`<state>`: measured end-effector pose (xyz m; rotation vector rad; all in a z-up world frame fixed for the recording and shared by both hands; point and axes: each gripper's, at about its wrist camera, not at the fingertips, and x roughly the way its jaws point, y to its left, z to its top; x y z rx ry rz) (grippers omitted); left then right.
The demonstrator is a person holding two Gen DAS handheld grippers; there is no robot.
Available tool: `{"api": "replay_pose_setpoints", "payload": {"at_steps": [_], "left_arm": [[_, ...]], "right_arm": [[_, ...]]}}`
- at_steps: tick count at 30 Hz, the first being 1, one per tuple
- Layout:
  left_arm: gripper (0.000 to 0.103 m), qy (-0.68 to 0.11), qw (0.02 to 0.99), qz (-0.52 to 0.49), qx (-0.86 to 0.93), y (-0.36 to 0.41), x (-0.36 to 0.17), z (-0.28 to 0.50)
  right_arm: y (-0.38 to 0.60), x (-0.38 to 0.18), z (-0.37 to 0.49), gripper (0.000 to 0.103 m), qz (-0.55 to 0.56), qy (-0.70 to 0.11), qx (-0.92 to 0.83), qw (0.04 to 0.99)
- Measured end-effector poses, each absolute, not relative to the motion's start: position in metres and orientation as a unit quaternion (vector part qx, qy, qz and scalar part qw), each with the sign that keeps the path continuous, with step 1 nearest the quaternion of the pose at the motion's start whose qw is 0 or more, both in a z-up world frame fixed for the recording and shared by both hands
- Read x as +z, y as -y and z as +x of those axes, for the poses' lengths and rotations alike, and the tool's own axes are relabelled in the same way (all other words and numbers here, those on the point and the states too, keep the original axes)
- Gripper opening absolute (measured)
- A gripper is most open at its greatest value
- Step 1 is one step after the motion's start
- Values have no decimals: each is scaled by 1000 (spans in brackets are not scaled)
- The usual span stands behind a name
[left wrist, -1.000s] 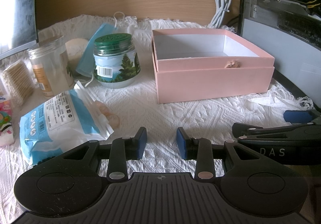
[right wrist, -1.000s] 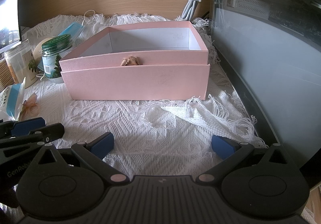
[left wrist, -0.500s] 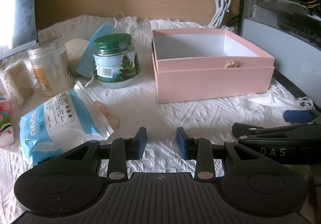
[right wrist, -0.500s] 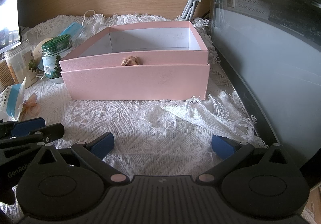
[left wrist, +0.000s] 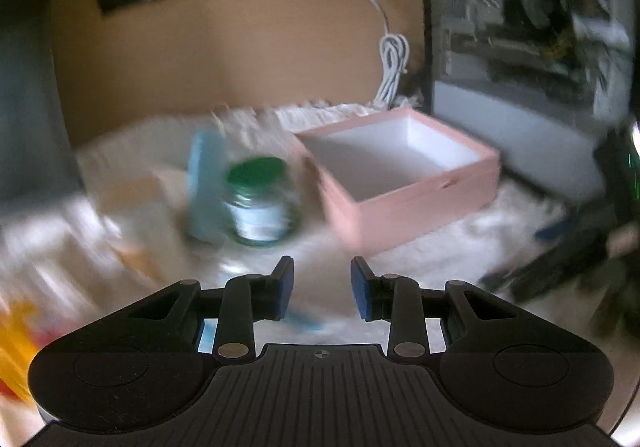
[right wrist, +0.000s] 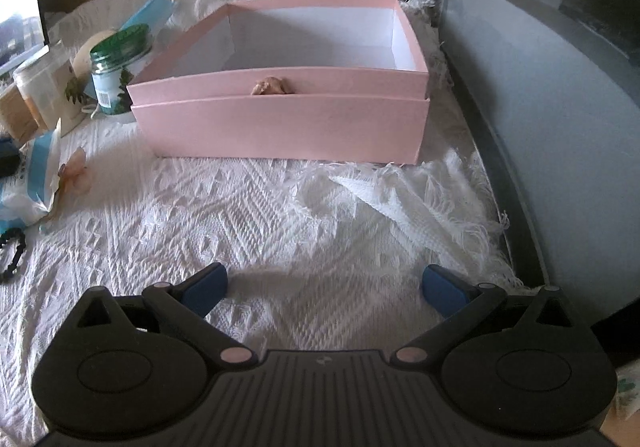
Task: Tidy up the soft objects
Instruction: 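Move left tool to the blue-white cotton bag while right tool approaches the black bracelet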
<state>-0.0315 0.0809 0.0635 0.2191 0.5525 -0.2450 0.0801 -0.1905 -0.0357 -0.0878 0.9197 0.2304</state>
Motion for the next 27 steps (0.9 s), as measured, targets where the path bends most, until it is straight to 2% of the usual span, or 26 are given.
{"api": "replay_pose_setpoints", "payload": {"at_steps": [2,6,10,13,15,17,21,27], "left_arm": [[36,-297,935,158,-109,-101,63,-24],[34,-352,915,125,-150,-142,60,-7],[35,-385,890,154,-190,-143,45,-6],[48,-374,886,186,-200,-134,34,-16],[60,-370,880,205,-215,-126,31,-18],[68,-369,874,215,-232,-122,30,-19],[66,-365,882,226,-196,-126,24,-6],[69,-389,894,146,-172,-152,19,29]], "right_arm": [[190,-35,83,103,-44,-449,111,885],[180,-25,81,97,-53,-450,94,886],[165,-2,70,97,-35,-414,88,905],[145,17,55,97,-53,-373,101,921],[133,26,48,97,-63,-366,118,921],[123,30,43,97,-71,-370,137,916],[111,34,26,97,-79,-366,155,914],[110,31,12,97,-80,-376,162,909]]}}
